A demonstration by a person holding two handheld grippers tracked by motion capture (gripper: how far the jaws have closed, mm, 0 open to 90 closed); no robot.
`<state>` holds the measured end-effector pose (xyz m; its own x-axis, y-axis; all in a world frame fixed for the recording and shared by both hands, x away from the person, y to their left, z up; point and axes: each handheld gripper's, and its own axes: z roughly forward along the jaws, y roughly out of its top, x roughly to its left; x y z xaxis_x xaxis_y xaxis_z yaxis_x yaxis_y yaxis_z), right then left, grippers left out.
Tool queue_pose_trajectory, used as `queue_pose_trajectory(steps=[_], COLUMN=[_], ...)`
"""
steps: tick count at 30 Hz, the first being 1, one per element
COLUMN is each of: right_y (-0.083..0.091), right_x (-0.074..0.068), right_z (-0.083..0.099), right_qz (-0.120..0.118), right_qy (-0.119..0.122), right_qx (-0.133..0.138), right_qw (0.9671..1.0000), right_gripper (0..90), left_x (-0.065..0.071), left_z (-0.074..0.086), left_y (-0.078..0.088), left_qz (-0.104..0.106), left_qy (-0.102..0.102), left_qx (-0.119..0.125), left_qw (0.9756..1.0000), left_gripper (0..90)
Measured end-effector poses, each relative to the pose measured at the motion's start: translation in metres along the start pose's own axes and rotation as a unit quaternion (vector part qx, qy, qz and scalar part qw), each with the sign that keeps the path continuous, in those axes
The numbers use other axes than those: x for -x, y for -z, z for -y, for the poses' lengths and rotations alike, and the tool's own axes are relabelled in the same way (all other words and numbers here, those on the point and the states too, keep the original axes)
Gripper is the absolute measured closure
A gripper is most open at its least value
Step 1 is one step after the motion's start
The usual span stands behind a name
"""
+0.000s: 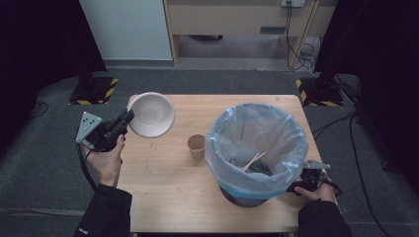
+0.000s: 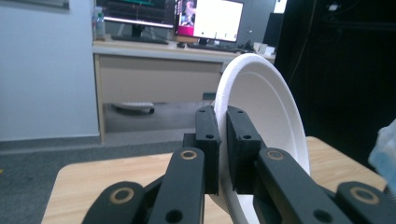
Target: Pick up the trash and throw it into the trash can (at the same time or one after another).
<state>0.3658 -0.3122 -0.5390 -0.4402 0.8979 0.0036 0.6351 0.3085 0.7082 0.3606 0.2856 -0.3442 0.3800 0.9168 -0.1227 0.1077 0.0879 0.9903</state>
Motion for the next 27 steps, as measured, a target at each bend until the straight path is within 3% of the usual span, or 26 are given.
queue_pose_trajectory(steps=[12,27], right_y=[0.000,0.000], right_x=[0.000,0.000], right_z=[0.000,0.000], right_qz=[0.000,0.000], right_qy=[0.000,0.000], right_qx=[0.000,0.000], right_qw=[1.0000,1.0000], right_gripper=[0.8,0.8], left_x=[0.020,0.049], left_z=[-0.020,-0.044], left_y=[0.013,0.033], left_qz=[0.030,0.072], left_qy=[-0.007,-0.020], left_qx=[0.046,0.102], left_qw=[0.9985,0.9920], left_gripper=[84.0,84.0])
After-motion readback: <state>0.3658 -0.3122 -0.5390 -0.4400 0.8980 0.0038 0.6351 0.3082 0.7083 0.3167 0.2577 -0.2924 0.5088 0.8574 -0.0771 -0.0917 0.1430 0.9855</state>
